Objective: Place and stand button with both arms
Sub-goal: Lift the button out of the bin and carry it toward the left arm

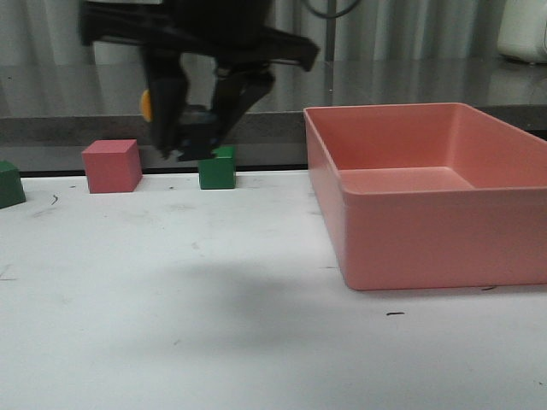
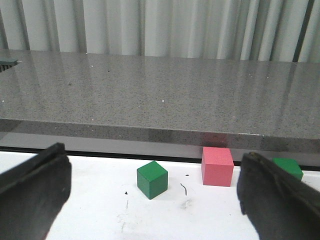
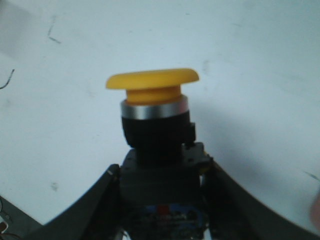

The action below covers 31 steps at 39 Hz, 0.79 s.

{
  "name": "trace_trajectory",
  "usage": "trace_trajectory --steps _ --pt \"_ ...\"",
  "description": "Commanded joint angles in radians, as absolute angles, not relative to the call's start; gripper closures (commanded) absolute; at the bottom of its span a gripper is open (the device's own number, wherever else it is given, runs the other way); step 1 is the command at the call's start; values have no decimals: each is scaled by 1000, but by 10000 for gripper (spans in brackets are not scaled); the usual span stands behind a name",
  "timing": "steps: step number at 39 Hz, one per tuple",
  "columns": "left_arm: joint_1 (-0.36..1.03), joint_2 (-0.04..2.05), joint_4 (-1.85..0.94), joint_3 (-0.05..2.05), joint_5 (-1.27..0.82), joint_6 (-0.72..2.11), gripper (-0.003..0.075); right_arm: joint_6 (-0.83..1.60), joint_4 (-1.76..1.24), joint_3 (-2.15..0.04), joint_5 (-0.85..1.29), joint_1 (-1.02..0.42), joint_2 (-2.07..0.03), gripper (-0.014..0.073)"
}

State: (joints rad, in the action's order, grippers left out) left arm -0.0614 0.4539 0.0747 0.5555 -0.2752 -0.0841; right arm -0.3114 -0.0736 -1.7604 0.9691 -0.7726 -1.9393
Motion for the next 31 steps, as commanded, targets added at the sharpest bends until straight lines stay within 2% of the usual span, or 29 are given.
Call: trace_trajectory --steps 1,11,31 --pt "-56 465 75 595 -193 -91 83 -348 -77 -1903 969 -806 -1973 284" --pt "-56 465 75 595 -193 -91 83 -523 -54 -2069 977 -805 -2155 284" --pt "-56 465 75 595 -194 -91 83 -704 0 -2072 917 -799 -2310 284"
